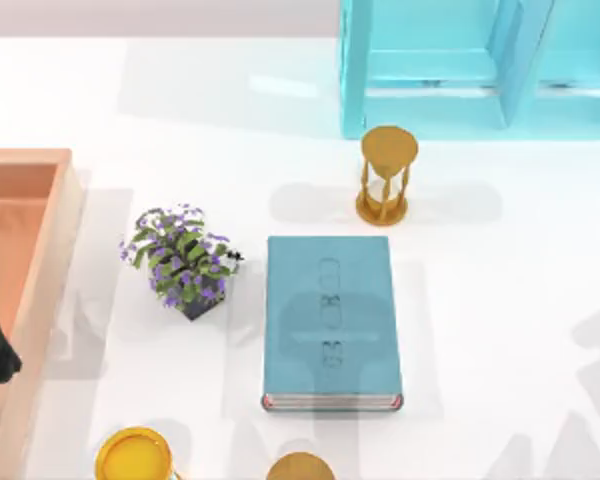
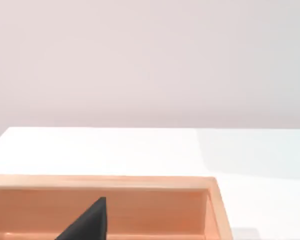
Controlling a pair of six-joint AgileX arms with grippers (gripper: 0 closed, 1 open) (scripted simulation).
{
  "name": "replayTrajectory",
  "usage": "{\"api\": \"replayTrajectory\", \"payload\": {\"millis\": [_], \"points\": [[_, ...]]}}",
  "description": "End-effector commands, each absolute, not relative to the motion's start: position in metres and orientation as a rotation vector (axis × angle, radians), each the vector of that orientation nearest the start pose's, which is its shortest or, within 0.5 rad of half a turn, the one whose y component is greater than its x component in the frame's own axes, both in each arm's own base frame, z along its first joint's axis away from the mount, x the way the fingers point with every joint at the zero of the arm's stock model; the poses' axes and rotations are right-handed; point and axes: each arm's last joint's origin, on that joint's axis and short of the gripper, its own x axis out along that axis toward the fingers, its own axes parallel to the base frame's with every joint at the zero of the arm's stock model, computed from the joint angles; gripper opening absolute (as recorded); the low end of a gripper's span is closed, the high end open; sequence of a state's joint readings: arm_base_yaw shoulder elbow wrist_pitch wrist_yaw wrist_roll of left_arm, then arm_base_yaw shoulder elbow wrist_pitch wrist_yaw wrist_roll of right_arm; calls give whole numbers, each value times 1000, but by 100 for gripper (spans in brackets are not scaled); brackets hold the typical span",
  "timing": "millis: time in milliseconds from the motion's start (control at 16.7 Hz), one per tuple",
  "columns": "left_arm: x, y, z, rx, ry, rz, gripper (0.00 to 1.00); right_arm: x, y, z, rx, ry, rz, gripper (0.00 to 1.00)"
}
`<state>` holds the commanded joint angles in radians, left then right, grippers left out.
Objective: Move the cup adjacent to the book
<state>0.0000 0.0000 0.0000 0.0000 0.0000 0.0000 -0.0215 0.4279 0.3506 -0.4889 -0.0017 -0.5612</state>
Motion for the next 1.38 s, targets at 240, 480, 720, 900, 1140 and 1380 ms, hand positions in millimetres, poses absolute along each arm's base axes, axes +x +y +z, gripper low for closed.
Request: {"api": "replayTrajectory", "payload": {"millis": [240, 480, 720, 900, 1140, 1380], "points": [[106, -1, 160, 0, 0, 0, 100, 132, -5, 212, -863, 894, 435, 100], [106, -1, 160, 0, 0, 0, 100, 150, -7, 227, -1061, 1112, 792, 100], [106, -1, 160, 0, 0, 0, 100, 167, -9, 241, -1161, 1200, 1080, 100], [106, -1, 160, 0, 0, 0, 100, 174, -10, 248, -1196, 1212, 1192, 100], [106, -1, 160, 0, 0, 0, 100, 175, -10, 249, -1200, 1213, 1203, 100], [106, -1, 160, 0, 0, 0, 100, 176, -10, 238, -1198, 1215, 1206, 100]]}}
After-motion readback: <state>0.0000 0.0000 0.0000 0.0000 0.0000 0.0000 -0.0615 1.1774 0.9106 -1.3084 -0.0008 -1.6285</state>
